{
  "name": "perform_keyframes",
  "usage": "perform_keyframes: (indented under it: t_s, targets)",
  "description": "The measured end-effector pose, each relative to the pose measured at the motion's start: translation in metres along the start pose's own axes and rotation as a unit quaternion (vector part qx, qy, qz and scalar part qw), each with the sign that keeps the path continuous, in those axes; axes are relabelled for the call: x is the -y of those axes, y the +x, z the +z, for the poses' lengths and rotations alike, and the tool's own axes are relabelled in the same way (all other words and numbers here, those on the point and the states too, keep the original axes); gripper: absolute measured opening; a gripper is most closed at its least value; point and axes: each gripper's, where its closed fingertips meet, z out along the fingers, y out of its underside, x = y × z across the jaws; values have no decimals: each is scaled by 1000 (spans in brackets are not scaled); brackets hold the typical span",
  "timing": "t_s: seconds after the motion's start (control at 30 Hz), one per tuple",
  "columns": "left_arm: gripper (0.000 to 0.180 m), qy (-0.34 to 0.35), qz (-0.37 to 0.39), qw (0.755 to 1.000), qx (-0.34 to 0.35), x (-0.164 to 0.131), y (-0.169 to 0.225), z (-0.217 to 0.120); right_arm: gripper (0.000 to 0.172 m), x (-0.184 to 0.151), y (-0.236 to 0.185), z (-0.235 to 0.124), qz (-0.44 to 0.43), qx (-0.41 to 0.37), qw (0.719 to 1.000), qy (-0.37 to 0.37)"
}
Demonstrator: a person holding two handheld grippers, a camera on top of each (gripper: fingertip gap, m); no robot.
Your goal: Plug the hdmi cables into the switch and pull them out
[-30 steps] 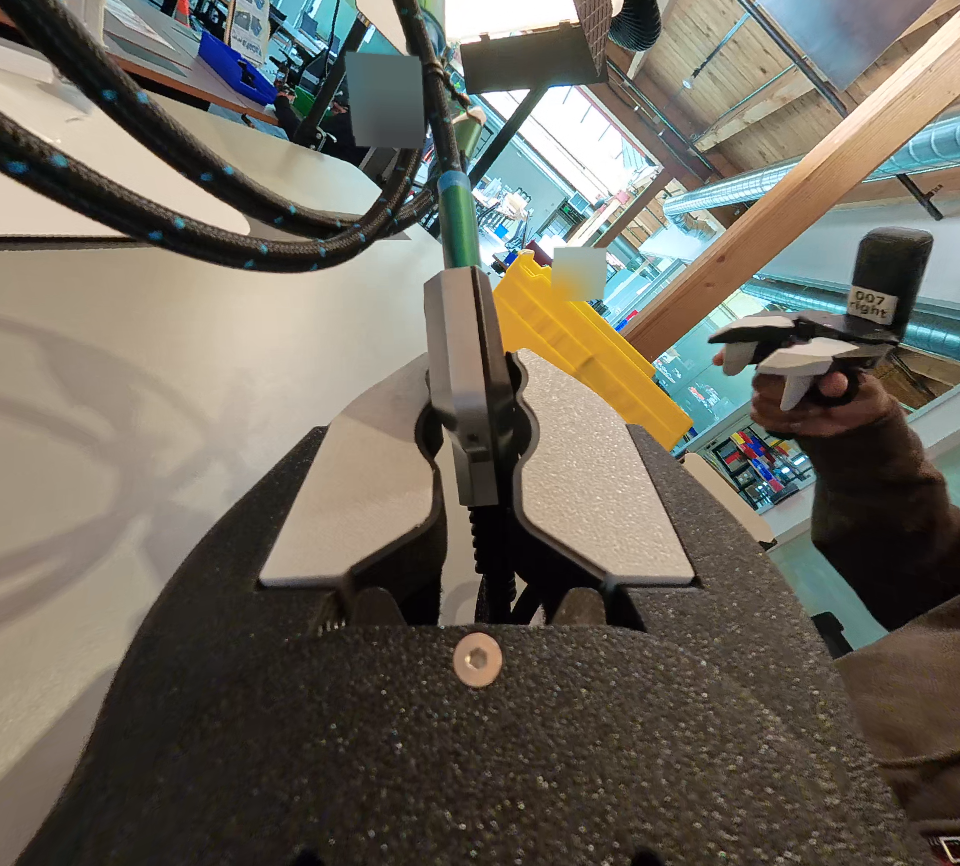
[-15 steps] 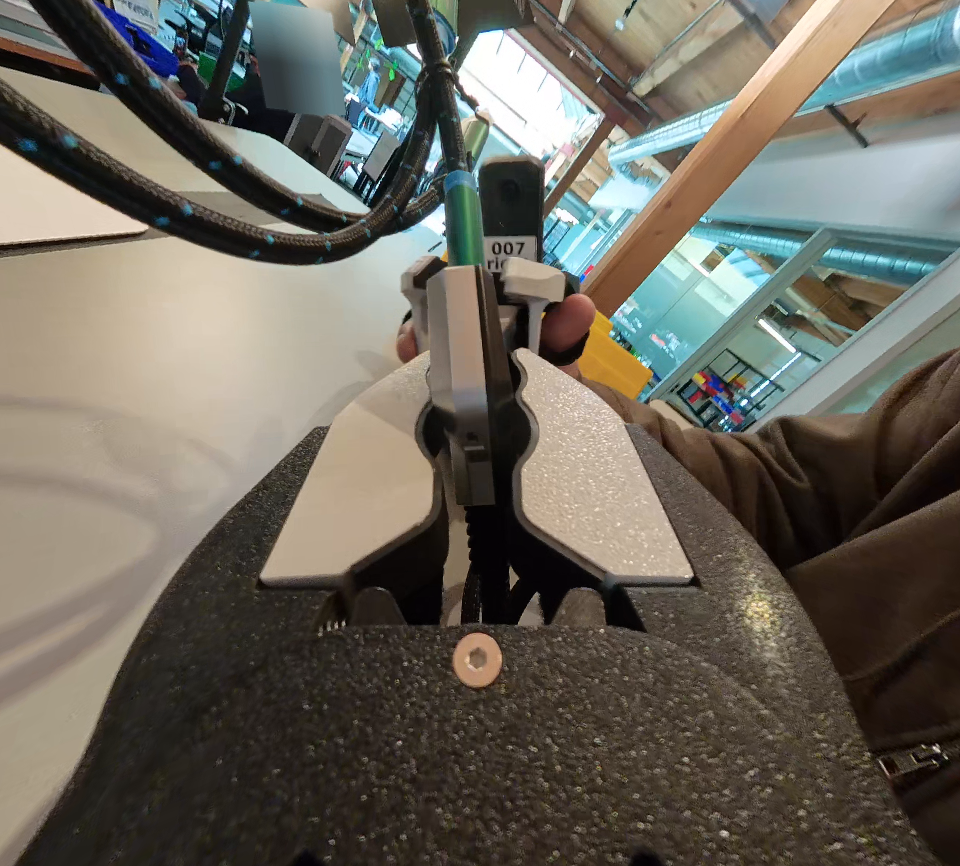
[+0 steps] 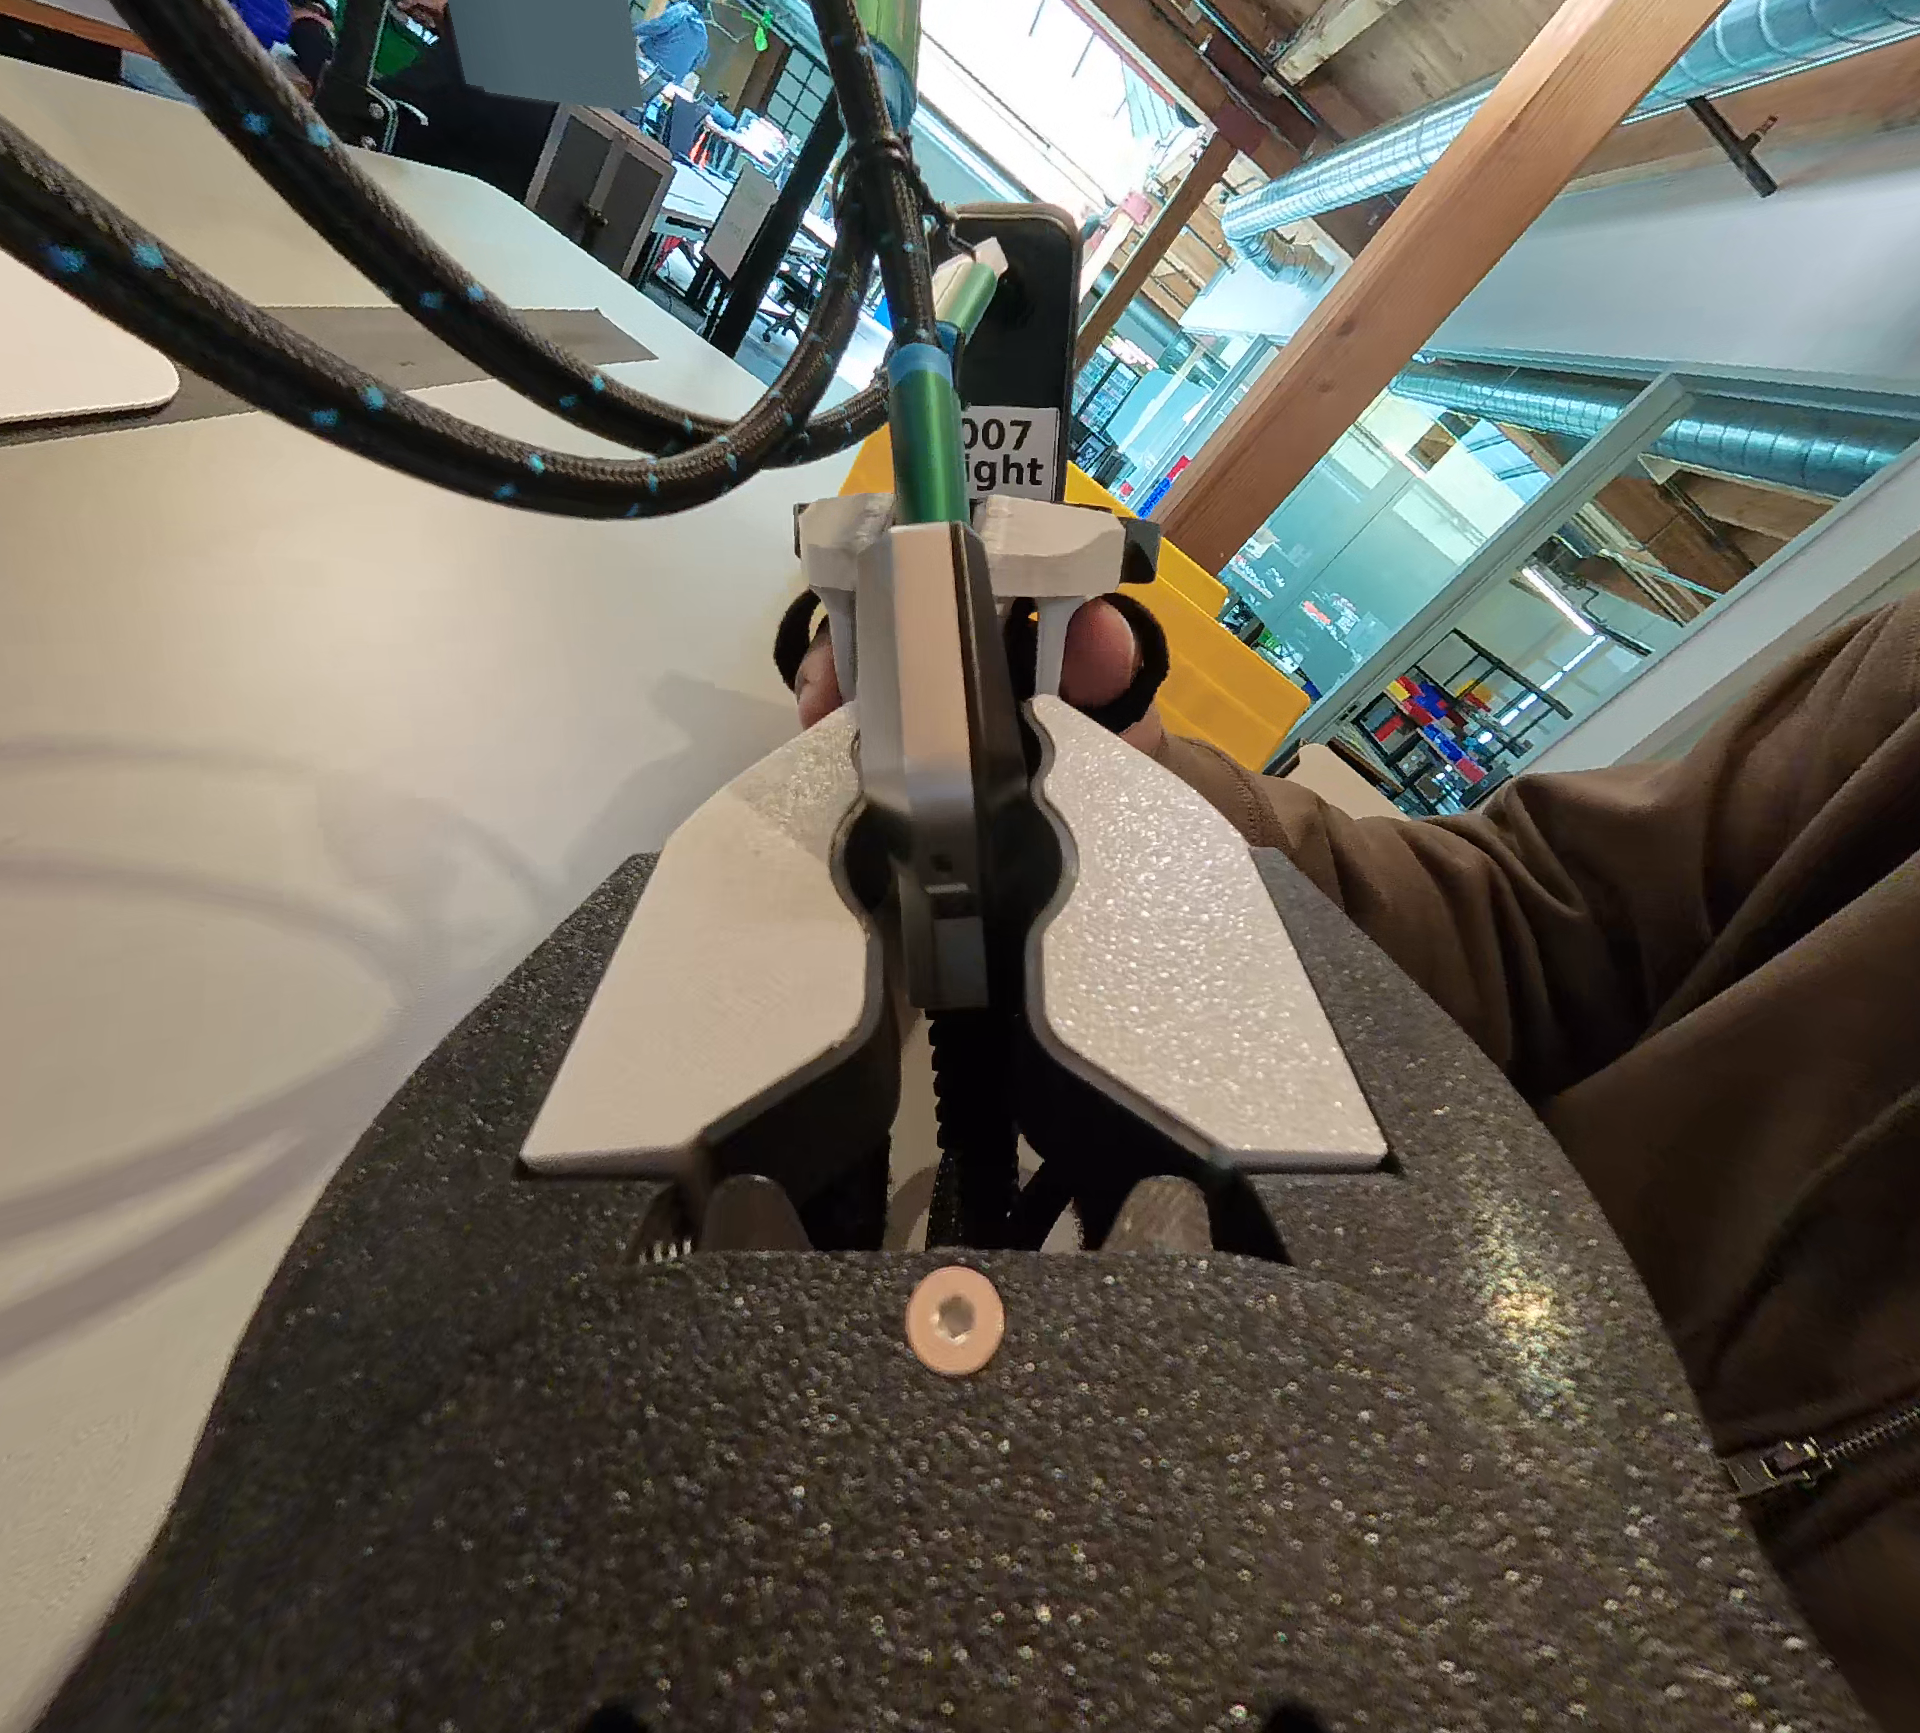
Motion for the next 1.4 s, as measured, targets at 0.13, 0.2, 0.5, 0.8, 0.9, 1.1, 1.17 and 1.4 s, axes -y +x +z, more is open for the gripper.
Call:
perform_keyframes:
  t_s: [0.13,0.2,0.5,0.8,0.9,1.1,1.17,1.4]
  targets:
    - [22,-6,1,1000,0,-1,1,0,9,-1,0,-3,63,15,998,3]
    - [22,-27,-4,1000,3,-7,-1,-1,10,-7,3,-6,102,14,994,-20]
    - [22,-42,-27,999,3,-10,-4,-1,10,-10,7,-8,126,-13,992,-16]
    - [22,-56,-26,998,2,-11,-2,-3,12,-9,4,-13,140,-3,990,-14]
    - [22,19,-24,999,-23,11,5,-57,12,53,48,-80,180,-63,965,180]
    - [22,99,0,995,-8,49,-3,-98,11,35,24,-64,43,-108,993,36]
    - [22,83,-12,996,3,38,-9,-92,11,19,25,-50,33,-110,993,3]
    - [22,51,-25,998,38,25,-25,-86,11,17,15,-43,-17,-144,989,-16]
